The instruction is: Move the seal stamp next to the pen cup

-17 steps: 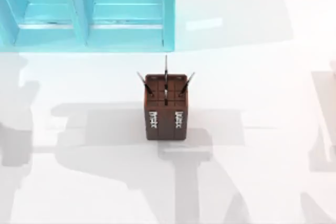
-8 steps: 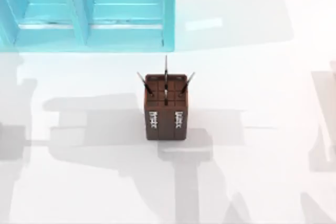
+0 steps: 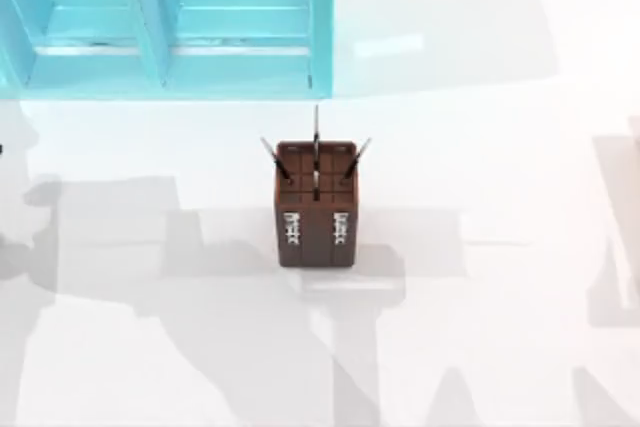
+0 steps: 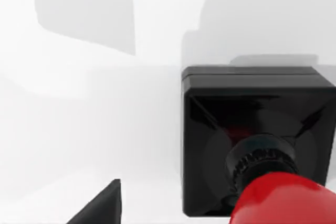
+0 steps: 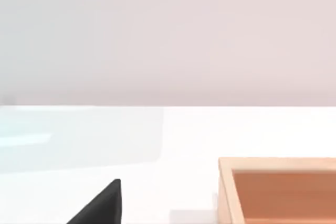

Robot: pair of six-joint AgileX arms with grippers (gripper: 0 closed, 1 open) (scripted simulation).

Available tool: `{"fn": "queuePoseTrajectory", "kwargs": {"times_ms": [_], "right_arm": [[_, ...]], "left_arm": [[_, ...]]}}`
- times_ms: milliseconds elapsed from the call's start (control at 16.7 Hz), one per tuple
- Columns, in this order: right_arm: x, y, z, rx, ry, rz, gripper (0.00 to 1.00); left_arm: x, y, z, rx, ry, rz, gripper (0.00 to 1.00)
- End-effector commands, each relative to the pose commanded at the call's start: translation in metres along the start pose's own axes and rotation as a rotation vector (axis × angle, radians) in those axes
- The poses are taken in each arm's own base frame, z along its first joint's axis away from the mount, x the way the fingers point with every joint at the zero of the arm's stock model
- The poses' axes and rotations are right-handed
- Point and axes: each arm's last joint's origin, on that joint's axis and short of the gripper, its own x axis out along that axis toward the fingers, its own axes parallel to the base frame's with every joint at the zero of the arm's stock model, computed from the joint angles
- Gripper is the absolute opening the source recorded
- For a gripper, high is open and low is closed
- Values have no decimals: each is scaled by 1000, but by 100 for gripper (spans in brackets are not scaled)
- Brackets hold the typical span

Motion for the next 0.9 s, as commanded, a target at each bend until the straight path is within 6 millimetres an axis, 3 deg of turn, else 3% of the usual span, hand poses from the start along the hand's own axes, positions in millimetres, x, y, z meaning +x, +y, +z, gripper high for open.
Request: {"fn": "queuePoseTrajectory", "kwargs": {"times_ms": [180, 420, 900], "right_arm": [[0, 0, 0, 0, 0, 0, 100], [0, 0, 0, 0, 0, 0, 100], [0, 0, 0, 0, 0, 0, 100]], "left_arm": [[19, -1, -4, 0, 10, -3, 100], [19, -1, -4, 0, 10, -3, 100], [19, -1, -4, 0, 10, -3, 40]]}}
